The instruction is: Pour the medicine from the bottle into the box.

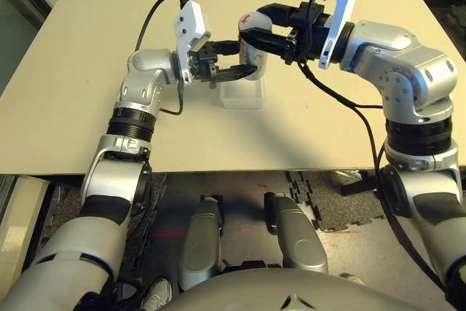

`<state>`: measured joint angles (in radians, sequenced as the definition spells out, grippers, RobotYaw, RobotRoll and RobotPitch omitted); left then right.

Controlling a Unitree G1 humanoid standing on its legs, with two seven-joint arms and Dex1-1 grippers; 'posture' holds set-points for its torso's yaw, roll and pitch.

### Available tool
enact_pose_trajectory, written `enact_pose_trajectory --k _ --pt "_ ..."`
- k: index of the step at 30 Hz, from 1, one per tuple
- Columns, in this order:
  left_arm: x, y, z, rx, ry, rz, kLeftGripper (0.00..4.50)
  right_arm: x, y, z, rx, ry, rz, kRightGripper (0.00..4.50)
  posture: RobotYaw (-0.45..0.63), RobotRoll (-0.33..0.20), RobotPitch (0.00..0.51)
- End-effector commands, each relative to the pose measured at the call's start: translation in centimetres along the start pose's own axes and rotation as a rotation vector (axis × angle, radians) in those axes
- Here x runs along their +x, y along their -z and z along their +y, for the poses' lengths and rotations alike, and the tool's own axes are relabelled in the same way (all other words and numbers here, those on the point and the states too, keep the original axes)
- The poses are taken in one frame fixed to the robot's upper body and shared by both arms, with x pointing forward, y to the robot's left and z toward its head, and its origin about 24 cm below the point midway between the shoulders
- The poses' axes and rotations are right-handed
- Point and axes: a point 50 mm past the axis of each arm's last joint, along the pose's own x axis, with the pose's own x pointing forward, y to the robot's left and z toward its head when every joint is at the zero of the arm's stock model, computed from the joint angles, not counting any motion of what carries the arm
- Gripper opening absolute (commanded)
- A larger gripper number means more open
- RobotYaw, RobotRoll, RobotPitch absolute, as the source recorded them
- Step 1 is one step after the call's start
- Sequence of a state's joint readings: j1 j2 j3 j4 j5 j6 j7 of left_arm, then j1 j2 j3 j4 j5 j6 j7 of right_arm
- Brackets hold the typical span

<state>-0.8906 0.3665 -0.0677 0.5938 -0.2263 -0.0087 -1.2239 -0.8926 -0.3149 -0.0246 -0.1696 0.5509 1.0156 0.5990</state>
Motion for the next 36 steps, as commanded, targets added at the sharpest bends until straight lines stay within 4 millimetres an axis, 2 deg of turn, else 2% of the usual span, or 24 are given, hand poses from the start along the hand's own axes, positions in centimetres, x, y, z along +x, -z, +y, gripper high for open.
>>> enact_pose_trajectory --k 1,5,11,14,20,26,31,36 --pt "0.8 -0.8 0.2 0.073 -0.025 -0.011 2.36 1.3 0.2 1.2 0.278 -0.070 0.007 2.56 0.03 0.000 0.177" --pt "0.8 -0.6 0.1 0.075 -0.024 -0.007 2.36 1.6 -0.4 0.3 0.541 -0.008 -0.002 2.56 0.03 0.000 0.181" --pt "0.8 -0.5 0.1 0.072 -0.029 -0.010 2.36 0.9 0.4 -2.2 0.564 0.212 -0.007 2.56 0.03 0.000 0.183" --pt "0.7 -0.7 0.4 0.077 -0.061 -0.017 2.36 0.4 0.7 -3.5 0.530 0.325 -0.048 2.56 0.03 0.000 0.183" --pt "0.0 -1.5 1.8 0.086 -0.224 -0.061 2.36 -0.6 1.1 -6.3 0.322 0.558 -0.124 2.56 0.04 0.000 0.178" --pt "-1.8 -1.4 3.6 0.073 -0.469 -0.080 2.36 -0.9 3.5 -7.3 0.156 0.600 -0.047 2.56 0.04 0.000 0.175" --pt "-4.1 0.0 4.6 0.028 -0.717 -0.073 2.36 -0.6 5.8 -6.7 0.039 0.563 0.003 2.56 0.04 0.000 0.170" --pt "-6.6 3.4 4.1 -0.129 -0.929 -0.053 2.36 -0.1 8.6 -6.6 -0.019 0.561 0.047 2.56 0.06 0.000 0.168"
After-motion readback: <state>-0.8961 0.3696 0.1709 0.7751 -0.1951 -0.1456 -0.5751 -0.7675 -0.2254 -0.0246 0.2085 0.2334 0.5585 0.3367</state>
